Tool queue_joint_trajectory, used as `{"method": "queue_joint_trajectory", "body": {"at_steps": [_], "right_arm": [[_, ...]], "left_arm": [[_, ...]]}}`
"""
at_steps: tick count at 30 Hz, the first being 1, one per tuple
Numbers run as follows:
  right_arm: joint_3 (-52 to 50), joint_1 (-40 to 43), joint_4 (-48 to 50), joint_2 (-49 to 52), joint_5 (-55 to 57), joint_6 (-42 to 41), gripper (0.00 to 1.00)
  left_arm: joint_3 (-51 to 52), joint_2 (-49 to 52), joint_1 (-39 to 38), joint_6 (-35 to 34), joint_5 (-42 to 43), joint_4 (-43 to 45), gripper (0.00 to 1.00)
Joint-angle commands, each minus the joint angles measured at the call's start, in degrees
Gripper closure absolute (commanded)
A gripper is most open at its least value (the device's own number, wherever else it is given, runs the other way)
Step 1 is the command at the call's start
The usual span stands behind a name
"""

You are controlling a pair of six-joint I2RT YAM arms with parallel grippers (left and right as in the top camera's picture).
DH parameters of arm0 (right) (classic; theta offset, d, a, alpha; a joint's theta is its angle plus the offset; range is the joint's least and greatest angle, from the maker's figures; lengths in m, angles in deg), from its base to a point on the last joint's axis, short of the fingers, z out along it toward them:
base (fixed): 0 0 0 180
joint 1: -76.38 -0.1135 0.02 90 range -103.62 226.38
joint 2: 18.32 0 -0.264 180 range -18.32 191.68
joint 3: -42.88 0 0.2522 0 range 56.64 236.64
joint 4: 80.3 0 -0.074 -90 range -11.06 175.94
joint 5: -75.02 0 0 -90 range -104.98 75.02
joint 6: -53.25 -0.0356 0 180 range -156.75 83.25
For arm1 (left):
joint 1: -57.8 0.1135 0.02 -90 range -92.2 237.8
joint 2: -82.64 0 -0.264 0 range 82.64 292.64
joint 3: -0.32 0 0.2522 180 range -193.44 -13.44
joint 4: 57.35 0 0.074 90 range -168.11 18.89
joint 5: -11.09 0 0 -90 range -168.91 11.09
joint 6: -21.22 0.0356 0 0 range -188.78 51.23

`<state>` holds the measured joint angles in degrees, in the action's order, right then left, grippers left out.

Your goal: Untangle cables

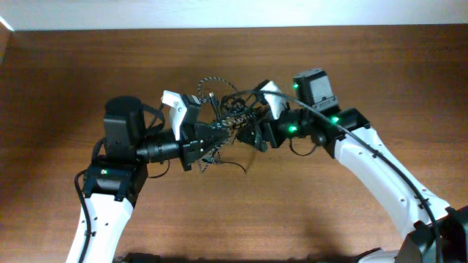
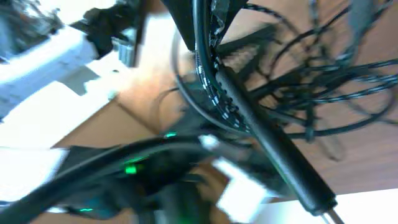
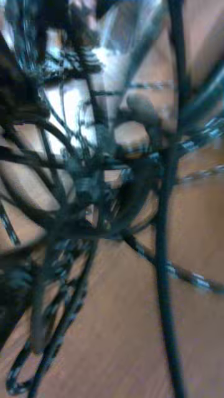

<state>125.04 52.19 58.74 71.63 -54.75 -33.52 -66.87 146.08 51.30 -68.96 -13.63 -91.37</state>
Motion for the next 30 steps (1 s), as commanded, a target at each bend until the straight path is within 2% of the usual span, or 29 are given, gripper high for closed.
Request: {"method": "queue_joint_trajectory", "body": {"at_steps": [1,3,5,6,8,9,10,12,13,14,16,18,19,20,21,23,24,25,27,30], "right_arm": [[0.3,-4.1,2.1,-0.1,22.6,-5.7,0.96],[0.3,-3.8,1.6,-0.1,39.4,-16.1,0.96],[0.3,-1.2,-0.5,-0.2,49.9,-25.3,0.96],[0.3,4.1,-3.4,-0.3,54.9,-31.3,0.96],[0.3,11.5,-5.7,-0.3,54.6,-32.9,0.96],[0.3,19.0,-8.0,-0.3,54.4,-32.9,0.96],[0.3,23.0,-9.2,-0.3,53.4,-32.9,0.96],[0.3,36.8,-12.7,-0.3,46.4,-32.9,0.96],[0.3,39.8,-13.4,-0.3,43.7,-32.9,0.96],[0.3,44.6,-14.1,-0.3,38.7,-32.9,0.96],[0.3,50.1,-14.6,-0.3,28.4,-32.3,0.96],[0.3,52.2,-14.6,-0.3,24.7,-32.4,0.93],[0.3,52.3,-14.6,-0.3,24.7,-32.4,0.81],[0.3,52.3,-14.7,-0.3,24.6,-32.4,0.58],[0.3,52.3,-14.7,-0.3,24.2,-32.4,0.41],[0.3,52.3,-14.6,-0.3,19.3,-32.4,0.11],[0.3,52.3,-14.6,-0.3,14.3,-32.4,0.02],[0.3,52.2,-14.4,-0.3,6.4,-32.4,0.01],[0.3,51.1,-14.4,-0.3,-1.9,-32.4,0.01],[0.3,45.6,-15.5,-0.3,-21.0,-27.2,0.01]], "left_arm": [[-0.7,-0.6,-0.1,0.9,17.2,0.5,1.00],[-0.7,-0.5,-0.1,0.9,19.4,0.0,1.00],[-0.7,-0.6,-0.1,0.9,19.4,-0.1,1.00],[-0.7,-0.6,-0.1,0.9,19.2,-1.3,1.00],[-0.7,-0.6,0.8,1.0,18.9,-4.0,1.00],[-0.7,-0.6,2.4,1.1,18.9,-5.4,1.00],[-0.7,-0.6,3.5,1.1,18.9,-5.6,1.00],[-0.7,-0.6,8.1,1.1,17.0,-5.6,1.00],[-0.7,-0.6,9.5,1.1,15.2,-5.6,1.00],[-0.7,-0.6,12.0,1.1,10.4,-5.8,0.97],[-0.7,-0.6,15.1,1.1,2.7,-6.9,1.00],[-0.7,-0.6,16.5,1.0,-3.4,-8.7,1.00],[-0.7,-0.6,16.9,1.1,-6.3,-10.4,1.00],[-0.7,-0.6,17.5,1.0,-12.0,-13.3,1.00],[-0.7,-0.6,18.0,0.2,-16.3,-14.6,1.00],[-0.7,-0.6,19.0,-5.4,-22.7,-15.6,1.00],[-0.7,-0.6,19.0,-6.3,-23.1,-15.6,0.96],[-0.7,-0.6,18.9,-6.2,-22.1,-15.7,0.97],[-0.7,-0.5,18.1,-6.2,-19.1,-15.9,1.00],[-0.7,-0.5,17.0,-5.8,-20.6,-15.8,0.98]]}}
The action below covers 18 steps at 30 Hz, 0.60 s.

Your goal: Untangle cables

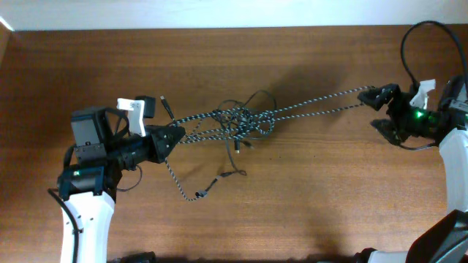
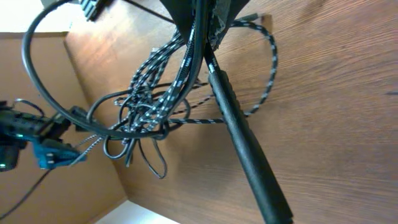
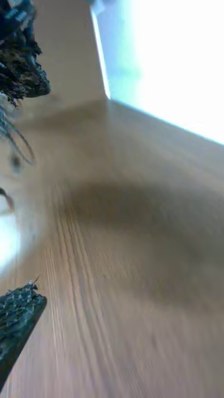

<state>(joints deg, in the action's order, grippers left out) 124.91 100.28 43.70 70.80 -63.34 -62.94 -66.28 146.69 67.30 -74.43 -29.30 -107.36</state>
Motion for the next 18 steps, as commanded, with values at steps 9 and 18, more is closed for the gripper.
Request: {"method": "queue_joint_trajectory", "body": {"at_steps": [9,18], "right_arm": [[0.4,-26.8,-1.4,0.5,-12.5,16.7,0.01],[0.4,-40.7,0.5,0.5,-18.6,38.5,0.01]], "left_arm": [[-1.3,-1.2,1.0,11.1,5.4,-1.1,1.00],[-1.3,-1.2,1.0,27.9,26.5,-1.1,1.00]]}}
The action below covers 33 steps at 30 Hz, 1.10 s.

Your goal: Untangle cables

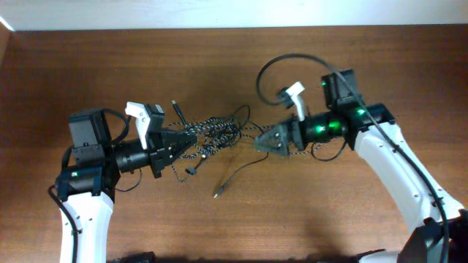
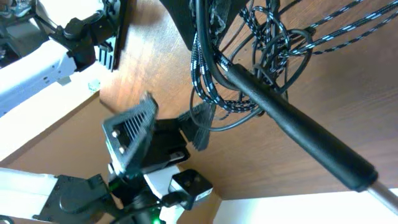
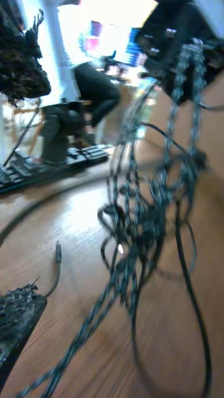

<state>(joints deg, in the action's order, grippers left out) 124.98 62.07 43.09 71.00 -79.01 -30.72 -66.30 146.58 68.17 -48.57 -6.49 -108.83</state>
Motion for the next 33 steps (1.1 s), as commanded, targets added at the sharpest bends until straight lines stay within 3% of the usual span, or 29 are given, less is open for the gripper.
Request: {"method": "queue_joint_trajectory", "body": {"at_steps": [1,4,6,9,11,14,18,21,24,26,28,33], "right_arm": [[0.3,-3.4,2.0,0.3,-2.6,6.2,0.01],[0.3,-4.2,3.3,0.3,-2.2,6.2,0.01],[0.4,-3.5,3.0,0.1,-4.1,8.8,0.01],[0.5,-1.3,3.1,-0.6,-24.9,13.9,0.01],[0.5,-2.8,2.5,-0.6,-23.8,13.9,0.01],[0.7,-6.1,3.0,-0.6,1.9,10.3,0.01],[8.1,-6.3,-5.8,-3.9,13.2,8.5,0.05],[14.6,-6.3,-13.6,-8.9,30.2,8.5,0.09],[14.5,-7.3,-16.2,-9.6,24.3,8.5,0.17],[14.2,-11.1,-19.2,-8.7,21.4,8.5,0.32],[14.2,-15.3,-19.4,-8.5,21.6,8.5,0.34],[13.9,-23.3,-15.5,-5.8,40.3,5.2,0.34]], "left_arm": [[-1.3,-1.0,0.1,2.0,3.9,0.3,1.00],[-1.3,-1.0,0.1,2.3,6.2,-0.1,1.00],[-1.3,-1.0,0.1,7.1,7.3,-1.9,1.00],[-1.3,-1.0,0.1,9.9,7.3,-2.7,1.00],[-1.3,-1.0,0.1,9.9,7.3,-2.7,1.00],[-1.3,-1.0,0.1,9.9,7.3,-2.9,1.00],[-1.3,-1.0,0.1,9.9,7.3,-3.6,1.00],[-1.3,-1.0,0.1,9.9,7.3,-4.4,1.00],[-1.3,-1.0,0.1,9.8,7.5,-4.4,1.00],[-1.3,-1.0,0.1,9.8,7.5,-4.7,1.00],[-1.3,-1.0,0.1,9.8,7.5,-4.7,1.00],[-1.3,-1.0,0.1,9.8,7.5,-4.9,1.00]]}}
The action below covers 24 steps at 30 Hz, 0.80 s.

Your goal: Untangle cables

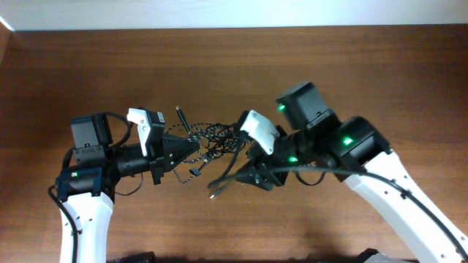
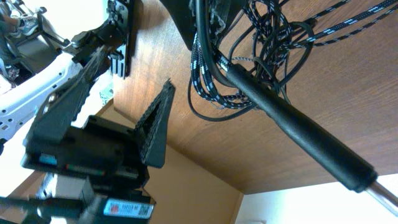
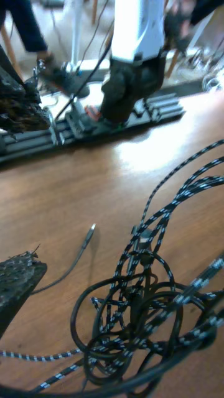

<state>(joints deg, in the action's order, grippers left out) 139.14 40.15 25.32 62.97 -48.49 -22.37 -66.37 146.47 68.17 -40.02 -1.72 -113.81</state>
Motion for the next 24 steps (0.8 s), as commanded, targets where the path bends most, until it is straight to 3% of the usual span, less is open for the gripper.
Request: {"method": "queue_joint_trajectory", "body": {"at_steps": [1,6,8,10,11,15,24], "right_arm": [[-0.3,-1.4,4.3,4.0,12.2,-5.7,0.34],[-0.3,-1.2,11.5,12.8,20.5,-12.5,0.41],[-0.2,-1.2,12.6,12.8,28.4,-18.6,0.42],[-0.2,-1.2,12.9,12.8,27.7,-22.0,0.45],[-0.2,-1.2,12.9,12.8,25.5,-28.4,0.55],[-0.2,-1.2,14.1,12.8,22.5,-46.5,0.57],[-1.4,-1.3,15.1,14.1,22.3,-52.6,0.78]], "left_arm": [[-1.2,-0.9,0.1,1.3,2.7,0.1,1.00],[-1.2,-0.9,0.1,1.3,2.7,0.0,1.00],[-1.2,-0.9,0.1,1.3,2.7,-0.5,1.00],[-1.2,-0.9,0.1,1.3,2.7,-0.5,1.00],[-1.2,-0.9,0.1,1.3,2.7,-0.5,1.00],[-1.2,-0.9,0.1,1.3,2.7,-0.5,1.00],[-1.2,-0.9,0.1,1.3,2.6,-1.1,1.00]]}}
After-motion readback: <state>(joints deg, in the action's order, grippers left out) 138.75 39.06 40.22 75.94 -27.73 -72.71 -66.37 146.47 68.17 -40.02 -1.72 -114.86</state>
